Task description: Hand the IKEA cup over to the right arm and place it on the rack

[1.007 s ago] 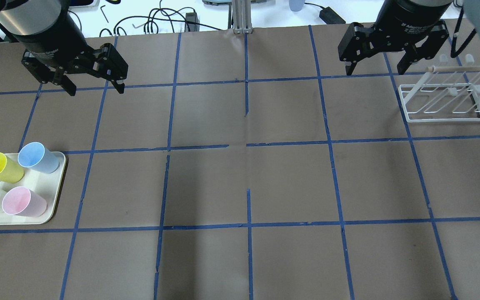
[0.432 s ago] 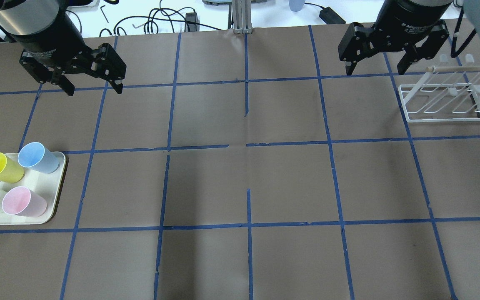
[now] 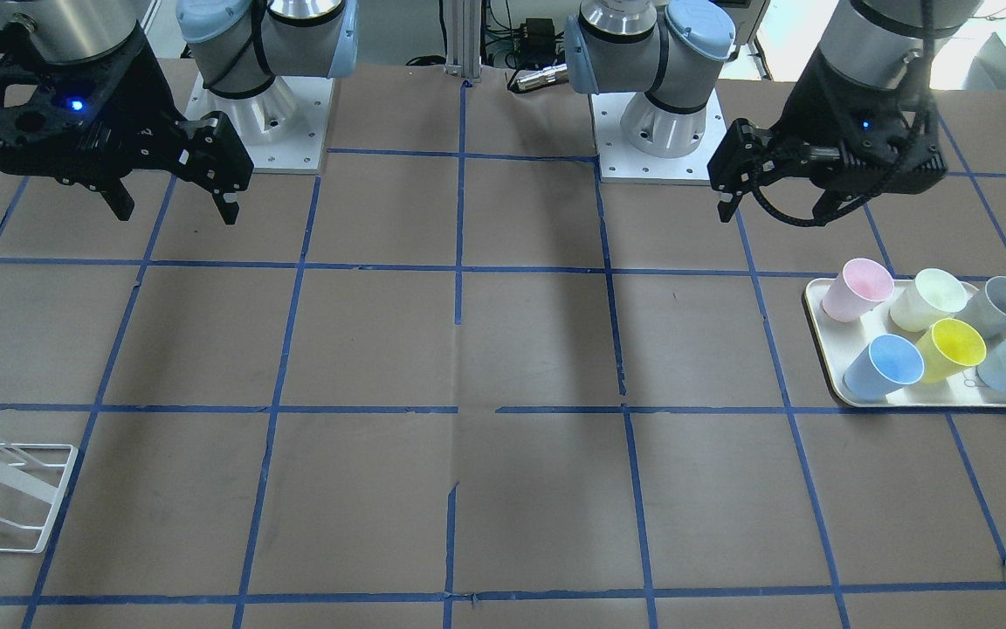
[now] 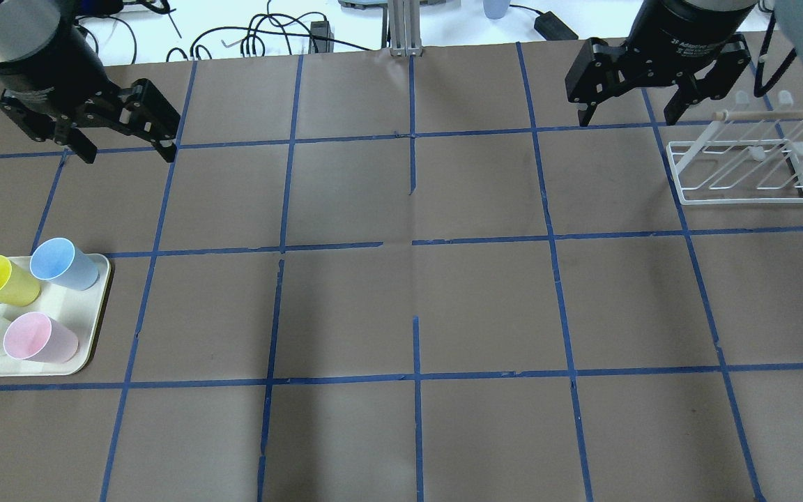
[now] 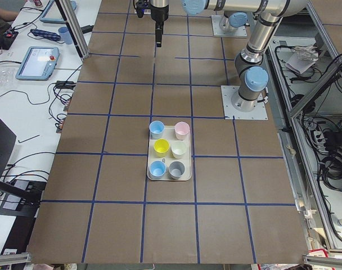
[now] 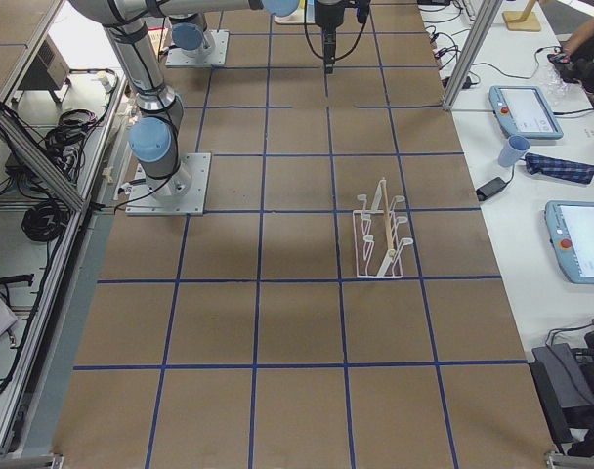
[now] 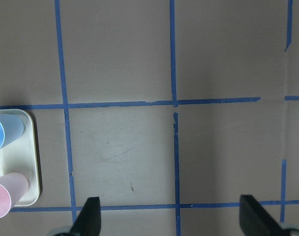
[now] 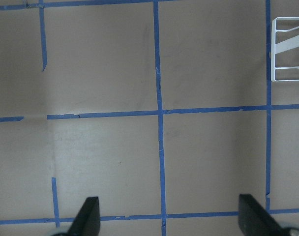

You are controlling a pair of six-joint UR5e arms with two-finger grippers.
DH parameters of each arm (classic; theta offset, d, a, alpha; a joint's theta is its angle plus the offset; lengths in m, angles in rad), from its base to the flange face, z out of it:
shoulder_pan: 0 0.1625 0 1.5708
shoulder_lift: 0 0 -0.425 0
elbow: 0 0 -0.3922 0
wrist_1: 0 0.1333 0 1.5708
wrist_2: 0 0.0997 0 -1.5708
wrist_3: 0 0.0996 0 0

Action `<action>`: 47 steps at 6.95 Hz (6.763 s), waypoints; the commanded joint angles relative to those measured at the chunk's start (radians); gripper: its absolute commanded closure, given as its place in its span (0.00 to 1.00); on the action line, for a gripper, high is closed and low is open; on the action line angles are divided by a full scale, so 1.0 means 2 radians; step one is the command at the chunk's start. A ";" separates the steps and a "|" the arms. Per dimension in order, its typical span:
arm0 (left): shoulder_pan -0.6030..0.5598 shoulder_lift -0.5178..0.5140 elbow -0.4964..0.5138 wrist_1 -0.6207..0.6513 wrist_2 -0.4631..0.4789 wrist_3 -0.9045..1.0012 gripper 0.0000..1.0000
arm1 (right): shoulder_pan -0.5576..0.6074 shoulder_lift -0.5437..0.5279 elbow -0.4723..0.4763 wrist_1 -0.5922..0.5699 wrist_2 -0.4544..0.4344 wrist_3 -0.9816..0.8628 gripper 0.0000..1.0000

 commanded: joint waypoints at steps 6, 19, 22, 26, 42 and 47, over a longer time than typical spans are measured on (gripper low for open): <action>0.295 -0.039 -0.012 0.016 0.004 0.292 0.00 | 0.000 -0.001 0.002 0.000 0.002 0.000 0.00; 0.449 -0.245 -0.054 0.280 0.002 0.506 0.00 | 0.000 -0.002 0.002 0.000 0.003 0.000 0.00; 0.451 -0.250 -0.056 0.286 0.004 0.509 0.03 | 0.000 -0.002 0.002 0.000 0.003 0.000 0.00; 0.451 -0.253 -0.057 0.287 0.004 0.516 0.47 | 0.000 -0.002 0.002 0.000 0.003 0.000 0.00; 0.317 -0.141 0.129 -0.236 -0.136 0.504 1.00 | -0.044 0.000 -0.014 0.055 0.089 0.000 0.00; 0.146 -0.135 0.020 -0.330 -0.494 0.457 1.00 | -0.139 -0.004 -0.014 0.138 0.244 -0.022 0.00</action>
